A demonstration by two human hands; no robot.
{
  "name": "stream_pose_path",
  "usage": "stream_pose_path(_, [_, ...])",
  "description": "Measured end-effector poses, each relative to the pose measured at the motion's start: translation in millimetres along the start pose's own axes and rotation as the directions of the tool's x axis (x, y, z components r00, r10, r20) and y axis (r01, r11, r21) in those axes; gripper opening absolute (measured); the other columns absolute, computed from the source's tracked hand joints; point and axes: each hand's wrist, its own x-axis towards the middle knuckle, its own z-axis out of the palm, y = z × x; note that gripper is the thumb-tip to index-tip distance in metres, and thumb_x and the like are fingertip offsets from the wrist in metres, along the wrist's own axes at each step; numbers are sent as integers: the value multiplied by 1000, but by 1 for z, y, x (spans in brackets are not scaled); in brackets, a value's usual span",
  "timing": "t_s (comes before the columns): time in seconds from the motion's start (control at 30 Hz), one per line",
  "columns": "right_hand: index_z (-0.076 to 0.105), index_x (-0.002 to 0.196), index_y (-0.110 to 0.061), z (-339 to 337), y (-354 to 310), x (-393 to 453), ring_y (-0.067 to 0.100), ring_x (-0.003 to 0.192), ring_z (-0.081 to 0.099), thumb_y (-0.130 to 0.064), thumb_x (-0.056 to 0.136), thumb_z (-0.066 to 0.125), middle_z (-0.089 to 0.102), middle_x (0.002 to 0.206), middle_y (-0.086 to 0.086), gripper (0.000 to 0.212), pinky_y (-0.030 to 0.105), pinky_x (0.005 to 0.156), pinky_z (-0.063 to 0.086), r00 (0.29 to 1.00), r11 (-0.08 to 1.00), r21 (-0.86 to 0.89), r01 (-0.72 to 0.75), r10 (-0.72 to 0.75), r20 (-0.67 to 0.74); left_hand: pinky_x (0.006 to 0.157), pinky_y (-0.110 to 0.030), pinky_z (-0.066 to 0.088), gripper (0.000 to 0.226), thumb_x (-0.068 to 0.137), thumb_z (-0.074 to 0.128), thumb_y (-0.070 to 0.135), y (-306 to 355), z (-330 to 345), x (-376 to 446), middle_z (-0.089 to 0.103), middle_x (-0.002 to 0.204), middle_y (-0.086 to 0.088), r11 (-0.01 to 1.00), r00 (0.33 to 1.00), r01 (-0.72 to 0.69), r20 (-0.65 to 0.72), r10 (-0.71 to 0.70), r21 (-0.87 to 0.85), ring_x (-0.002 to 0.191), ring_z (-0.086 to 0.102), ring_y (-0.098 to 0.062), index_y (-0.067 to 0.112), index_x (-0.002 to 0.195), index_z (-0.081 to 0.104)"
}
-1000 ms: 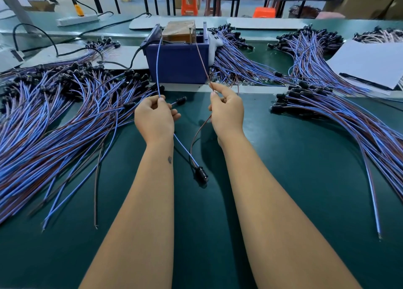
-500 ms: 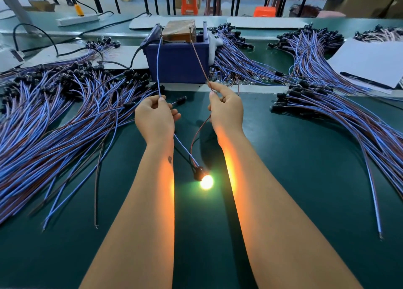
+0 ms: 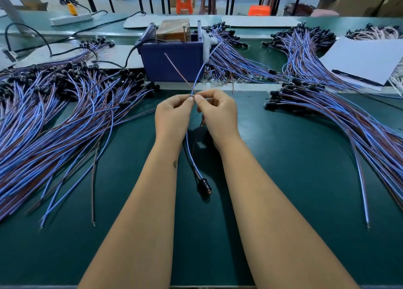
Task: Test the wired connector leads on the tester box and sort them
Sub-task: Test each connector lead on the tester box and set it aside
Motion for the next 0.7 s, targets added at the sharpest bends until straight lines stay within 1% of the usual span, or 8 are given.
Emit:
stream_pose_path(0.07, [66,74,-21,-3,-1,-3,11,62,54,-12,87,69,61,65,0,16,26,60,43,1000,1000,0,-7,7,23,78,-43,54,17,88,64,24,2,-4,1,71,80,-9,997,999,43,21,-42,-63,80,65,-32,16,78,76])
stream_pose_path(0.23, [64,72,-10,-6,-4,-12,6,38,43,-6,86,70,58,56,-1,16,18,41,36,980,999,16,-50,46,196,47,-18,40,16,91,64,23,5,-8,1,55,52,5,995,996,42,86,-33,-95,43,47,-8,11,81,66])
stream_pose_path(0.3, [63,77,-7,-7,-6,-14,10,35,43,-5,87,69,58,57,2,12,20,38,34,964,993,51,-108,92,250,52,-27,44,12,92,63,18,5,-10,0,57,59,-8,988,991,60,127,-42,-142,47,50,-20,9,85,66])
stream_pose_path(0.37, [63,82,-8,-10,-8,-14,11,36,49,-7,87,70,61,61,3,9,20,40,36,941,987,47,-155,133,311,55,-35,41,13,93,61,18,4,-12,2,54,60,-7,979,994,81,88,-65,-188,49,48,-23,11,83,65])
stream_pose_path(0.43, [64,85,-8,-13,-8,-14,11,39,53,-9,85,72,64,65,3,9,22,45,40,914,988,2,-153,140,382,51,-29,37,19,95,59,20,4,-14,3,52,52,6,973,997,78,-9,-82,-219,46,46,-13,16,77,60])
stream_pose_path(0.53, [68,80,-12,-13,-9,-14,6,40,46,-10,84,74,57,54,-10,8,18,46,38,887,993,-85,-81,110,448,45,-19,36,24,97,59,21,6,-19,5,56,50,11,944,987,54,-127,-101,-326,45,51,-5,18,73,54])
stream_pose_path(0.6, [70,74,-17,-13,-9,-15,1,45,40,-14,83,75,49,48,-15,11,15,49,35,897,980,-201,-3,92,433,43,-17,35,23,97,59,22,8,-25,6,59,53,10,893,976,54,-166,-142,-448,49,57,-5,18,76,53])
stream_pose_path(0.7, [72,74,-21,-15,-7,-13,5,46,35,-26,84,73,40,44,-12,11,22,52,31,933,907,-400,133,20,358,42,-16,36,21,98,59,24,12,-34,9,62,55,8,784,963,84,-152,-223,-615,50,59,-5,18,78,54])
